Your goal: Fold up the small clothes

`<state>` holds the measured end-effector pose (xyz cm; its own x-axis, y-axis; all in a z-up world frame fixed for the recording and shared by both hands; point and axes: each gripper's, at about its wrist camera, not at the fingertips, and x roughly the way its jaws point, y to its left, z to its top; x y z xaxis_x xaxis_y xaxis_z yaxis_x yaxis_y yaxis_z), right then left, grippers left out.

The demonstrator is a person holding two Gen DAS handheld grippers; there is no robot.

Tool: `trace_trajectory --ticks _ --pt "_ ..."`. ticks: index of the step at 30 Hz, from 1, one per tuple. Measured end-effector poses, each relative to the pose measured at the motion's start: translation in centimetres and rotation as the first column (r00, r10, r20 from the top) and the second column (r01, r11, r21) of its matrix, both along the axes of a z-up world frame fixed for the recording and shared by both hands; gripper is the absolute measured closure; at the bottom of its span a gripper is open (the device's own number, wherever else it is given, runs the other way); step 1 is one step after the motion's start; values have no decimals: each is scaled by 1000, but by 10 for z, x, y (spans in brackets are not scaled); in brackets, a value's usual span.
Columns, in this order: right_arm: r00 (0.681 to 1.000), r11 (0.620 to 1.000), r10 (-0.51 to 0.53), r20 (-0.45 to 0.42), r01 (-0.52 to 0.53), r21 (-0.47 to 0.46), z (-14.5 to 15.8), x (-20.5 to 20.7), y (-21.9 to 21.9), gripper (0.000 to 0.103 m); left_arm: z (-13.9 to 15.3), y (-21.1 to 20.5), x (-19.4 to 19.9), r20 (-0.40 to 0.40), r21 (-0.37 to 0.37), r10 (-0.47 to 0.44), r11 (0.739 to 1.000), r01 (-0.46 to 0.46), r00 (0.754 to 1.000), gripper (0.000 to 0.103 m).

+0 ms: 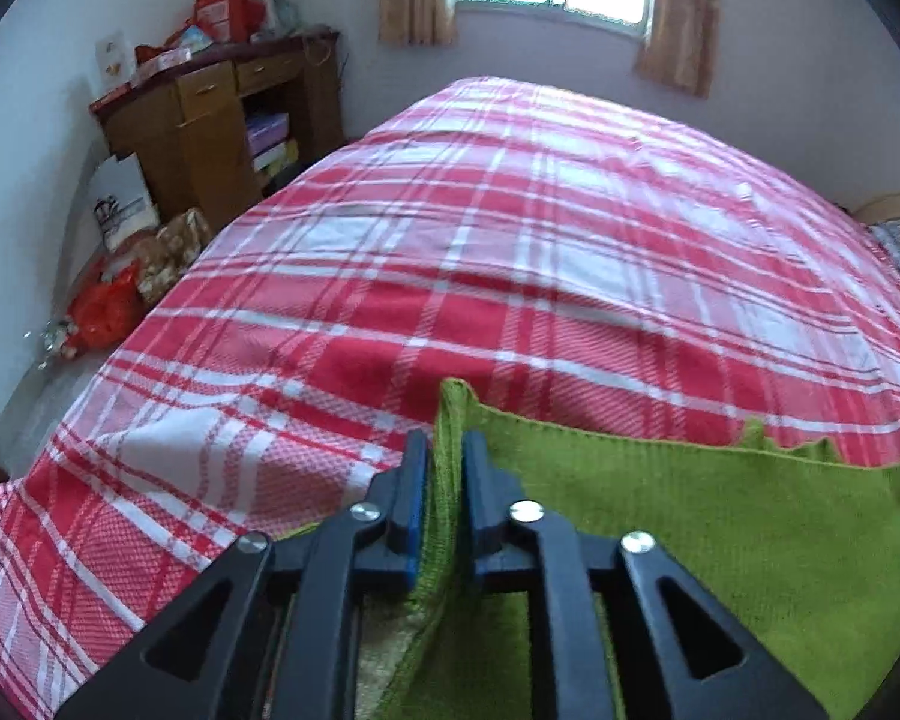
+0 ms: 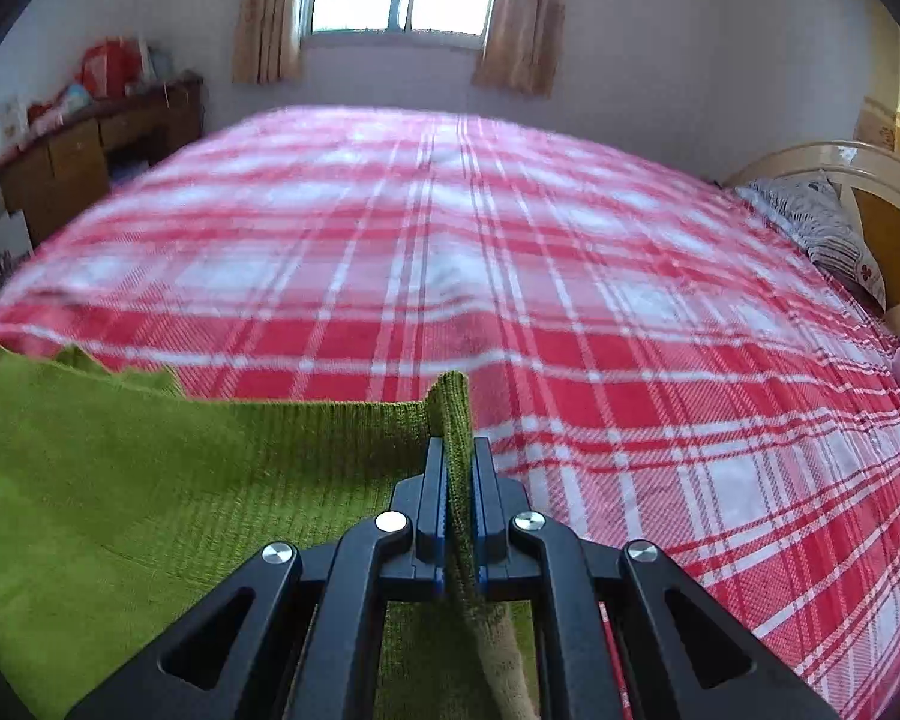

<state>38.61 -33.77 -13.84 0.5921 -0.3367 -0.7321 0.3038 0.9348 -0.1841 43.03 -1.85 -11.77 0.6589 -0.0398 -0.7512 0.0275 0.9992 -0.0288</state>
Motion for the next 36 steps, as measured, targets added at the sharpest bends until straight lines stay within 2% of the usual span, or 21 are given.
trace_trajectory --ticks 2,4,6,8,10,12,13,15,18,21,23,25,26,28,32,34,36 --pt "999 1000 -13 -45 13 3 -7 4 -2 94 0 0 -1 0 12 23 1000 -23 1000 70" --pt "998 1000 -17 -62 17 9 -9 5 -4 93 2 6 -2 -1 11 72 997 -72 997 38" --pt "999 999 -22 -47 23 29 -6 1 -7 88 8 18 -7 -2 -50 83 995 -83 997 36" --pt "998 992 -34 59 26 121 10 -22 -19 88 22 30 -26 15 -71 74 995 -72 997 36" --pt "962 983 -152 227 124 133 40 -66 -28 88 31 34 -50 50 -31 30 999 -29 998 36" --pt "934 979 -182 307 142 148 59 -103 -27 88 36 35 -79 80 15 -21 1000 19 997 30" --pt "936 981 -156 316 110 158 64 -119 -22 88 37 35 -89 90 33 -38 999 35 995 27" --pt "945 983 -92 315 37 178 67 -145 -8 88 37 29 -122 106 72 -79 995 71 991 27" --pt "962 976 16 271 -74 207 59 -169 24 88 31 17 -151 114 58 -132 990 126 985 27" --pt "967 957 134 217 -183 223 39 -179 53 88 17 0 -183 108 83 -154 986 146 982 27" --pt "969 955 183 168 -215 203 22 -186 69 88 6 -8 -197 90 90 -169 983 161 982 27" --pt "979 961 188 81 -201 190 1 -189 74 88 -5 -11 -206 68 114 -167 981 159 984 27" --pt "980 961 185 67 -195 195 -8 -195 72 88 -9 -9 -211 72 126 -166 980 156 983 27" --pt "979 960 177 106 -195 203 -8 -210 66 88 -8 -2 -221 110 124 -170 980 157 979 26" --pt "981 954 141 130 -169 246 -9 -231 49 88 -6 15 -230 115 108 -167 982 155 979 24" --pt "981 956 139 135 -169 241 -8 -238 47 88 -4 24 -238 118 101 -152 985 140 981 11" --pt "980 960 144 134 -172 221 -7 -242 50 88 -7 37 -243 94 96 -120 989 111 988 4"
